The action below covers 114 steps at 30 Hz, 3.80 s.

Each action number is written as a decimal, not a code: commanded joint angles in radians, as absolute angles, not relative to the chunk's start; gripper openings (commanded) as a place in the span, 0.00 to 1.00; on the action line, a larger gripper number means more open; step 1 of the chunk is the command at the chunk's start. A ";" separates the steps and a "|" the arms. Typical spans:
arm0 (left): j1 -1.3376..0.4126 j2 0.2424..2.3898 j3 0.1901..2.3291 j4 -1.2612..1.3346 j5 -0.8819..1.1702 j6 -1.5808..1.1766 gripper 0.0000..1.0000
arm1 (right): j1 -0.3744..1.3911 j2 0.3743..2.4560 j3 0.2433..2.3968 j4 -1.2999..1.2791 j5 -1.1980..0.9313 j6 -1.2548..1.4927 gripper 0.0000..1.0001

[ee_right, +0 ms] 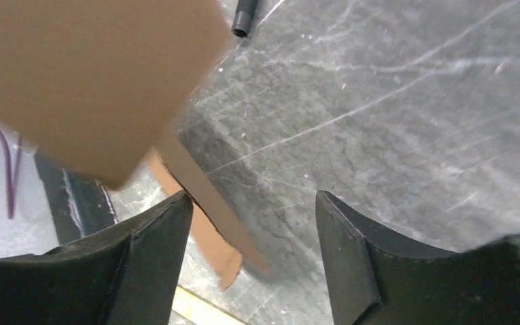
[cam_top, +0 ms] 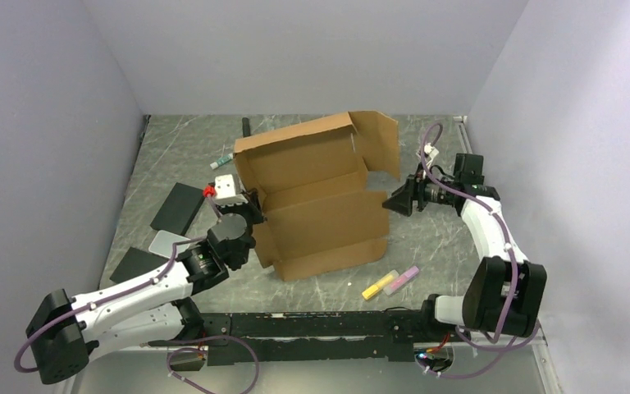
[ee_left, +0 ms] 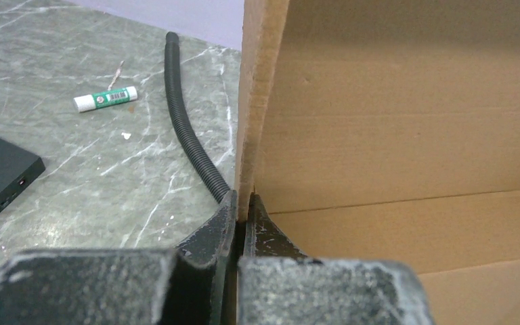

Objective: Fold the paper box

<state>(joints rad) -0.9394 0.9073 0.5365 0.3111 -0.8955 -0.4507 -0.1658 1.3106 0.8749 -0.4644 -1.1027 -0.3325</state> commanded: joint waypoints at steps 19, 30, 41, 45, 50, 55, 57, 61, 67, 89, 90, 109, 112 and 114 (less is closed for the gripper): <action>-0.938 1.027 0.645 0.332 -0.927 -0.468 0.00 | -0.112 1.182 1.175 -0.479 -0.869 -0.230 0.62; -0.936 1.134 0.696 0.331 -0.919 -0.502 0.00 | 0.176 1.177 1.144 -0.407 -0.657 -0.086 0.00; -0.933 1.260 0.711 0.377 -0.881 -0.537 0.00 | 0.243 1.222 1.026 -0.311 -0.276 -0.078 0.00; -0.923 1.287 0.706 0.390 -0.867 -0.538 0.00 | 0.244 1.195 0.981 -0.305 -0.300 -0.119 0.04; -0.905 1.331 0.705 0.415 -0.839 -0.539 0.00 | 0.248 1.184 0.925 -0.297 -0.396 -0.152 0.19; -0.901 1.385 0.703 0.467 -0.820 -0.508 0.00 | 0.248 1.209 0.912 -0.278 -0.442 -0.172 0.34; -0.898 1.392 0.699 0.482 -0.815 -0.490 0.00 | 0.245 1.217 0.919 -0.278 -0.459 -0.181 0.41; -0.892 1.396 0.680 0.518 -0.801 -0.443 0.00 | 0.220 1.232 0.932 -0.284 -0.521 -0.221 0.54; -0.877 1.395 0.666 0.534 -0.788 -0.414 0.00 | 0.142 1.268 0.994 -0.376 -0.698 -0.304 0.68; -0.863 1.384 0.662 0.508 -0.770 -0.413 0.00 | 0.059 1.394 1.218 -0.795 -1.080 -0.684 0.83; -0.864 1.383 0.663 0.506 -0.769 -0.411 0.00 | 0.058 1.404 1.227 -0.807 -1.082 -0.699 0.81; -0.856 1.363 0.651 0.499 -0.763 -0.415 0.00 | 0.037 1.496 1.316 -0.760 -0.938 -0.755 0.22; -0.855 1.370 0.653 0.504 -0.758 -0.421 0.00 | 0.047 1.483 1.277 -0.642 -0.893 -0.669 0.06; -0.856 1.374 0.652 0.505 -0.757 -0.427 0.00 | 0.055 1.471 1.239 -0.554 -0.841 -0.589 0.11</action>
<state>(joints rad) -0.8581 1.3956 0.6544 0.4591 -0.7708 -0.4202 0.0425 1.5227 1.2854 -0.7719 -0.9237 -0.7269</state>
